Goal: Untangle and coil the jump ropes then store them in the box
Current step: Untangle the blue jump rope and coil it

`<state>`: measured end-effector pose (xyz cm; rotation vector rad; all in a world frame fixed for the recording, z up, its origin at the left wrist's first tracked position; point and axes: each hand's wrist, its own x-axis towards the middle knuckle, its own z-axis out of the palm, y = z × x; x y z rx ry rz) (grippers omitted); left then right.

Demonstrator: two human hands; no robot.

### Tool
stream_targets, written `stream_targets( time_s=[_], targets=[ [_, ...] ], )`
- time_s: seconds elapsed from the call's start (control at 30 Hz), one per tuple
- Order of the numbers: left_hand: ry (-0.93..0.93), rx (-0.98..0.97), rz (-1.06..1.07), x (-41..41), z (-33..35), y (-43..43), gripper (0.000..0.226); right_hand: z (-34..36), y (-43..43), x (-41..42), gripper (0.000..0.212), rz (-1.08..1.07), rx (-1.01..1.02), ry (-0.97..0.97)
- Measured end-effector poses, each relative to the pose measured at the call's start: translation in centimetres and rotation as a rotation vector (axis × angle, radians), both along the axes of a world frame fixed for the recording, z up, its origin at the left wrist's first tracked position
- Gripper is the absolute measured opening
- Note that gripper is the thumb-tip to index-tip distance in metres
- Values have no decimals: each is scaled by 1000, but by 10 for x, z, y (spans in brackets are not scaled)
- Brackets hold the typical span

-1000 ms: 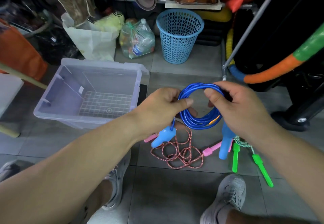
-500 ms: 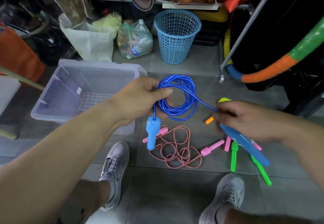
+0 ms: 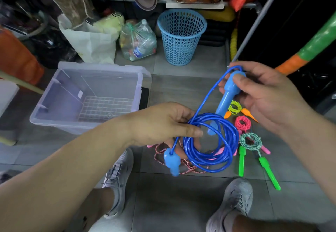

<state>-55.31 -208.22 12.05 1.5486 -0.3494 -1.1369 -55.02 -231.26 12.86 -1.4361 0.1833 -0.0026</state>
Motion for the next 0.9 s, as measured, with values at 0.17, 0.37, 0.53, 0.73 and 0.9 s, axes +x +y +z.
stream_targets(
  time_s=[0.17,0.37,0.53,0.73,0.9],
  targets=[
    [-3,-9,34,1,2,1,10,-10,5,-1,15,-64,29,146],
    [-45,22,11,3,-5,2,20,-14,8,-1,16,-68,-29,258],
    [-132,-5,91,4,-3,0,10,-16,20,-13,37,163,-126,392],
    [-156,30,292,11,-9,3,20,-14,24,-18,73,487,99,483],
    [-266,55,340,7,-11,-1,15,-16,34,-29,61,416,-209,432]
  ],
)
